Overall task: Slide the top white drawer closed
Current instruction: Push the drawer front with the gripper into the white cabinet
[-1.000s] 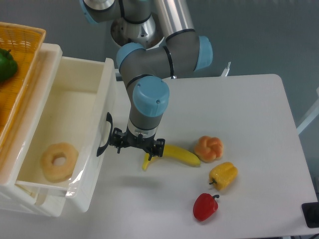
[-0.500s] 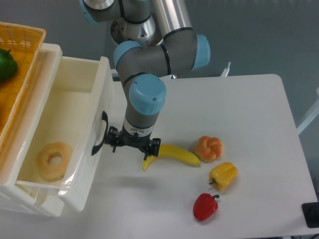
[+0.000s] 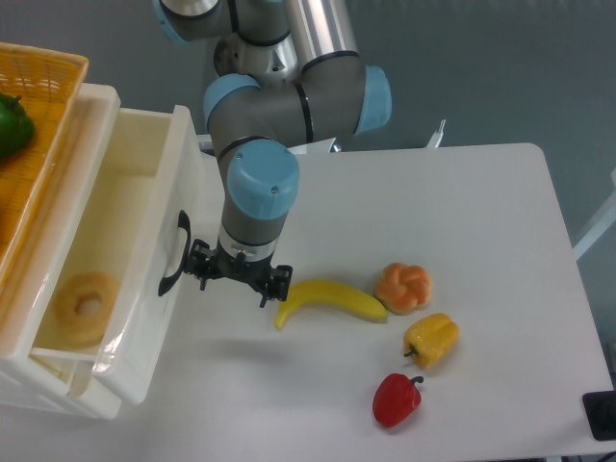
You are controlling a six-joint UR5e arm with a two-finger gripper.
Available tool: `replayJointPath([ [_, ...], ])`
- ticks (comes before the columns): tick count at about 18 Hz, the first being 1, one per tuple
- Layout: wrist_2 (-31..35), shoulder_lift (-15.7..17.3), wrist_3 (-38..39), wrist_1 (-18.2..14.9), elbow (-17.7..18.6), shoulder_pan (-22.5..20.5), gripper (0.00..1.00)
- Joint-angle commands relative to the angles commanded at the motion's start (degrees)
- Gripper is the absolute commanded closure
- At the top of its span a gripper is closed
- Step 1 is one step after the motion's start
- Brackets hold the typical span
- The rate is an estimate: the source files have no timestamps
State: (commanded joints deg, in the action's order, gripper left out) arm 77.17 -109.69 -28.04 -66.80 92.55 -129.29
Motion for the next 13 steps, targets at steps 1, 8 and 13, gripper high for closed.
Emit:
replayJointPath([
  [1, 0.09, 0.0, -0.17, 0.17, 0.0, 0.44, 0.0],
  [8, 0.09, -0.09, -0.26, 0.53, -0.09, 2.9, 0.0],
  [13, 0.09, -0.09, -0.44, 0.62, -0.53, 3.79, 0.0],
])
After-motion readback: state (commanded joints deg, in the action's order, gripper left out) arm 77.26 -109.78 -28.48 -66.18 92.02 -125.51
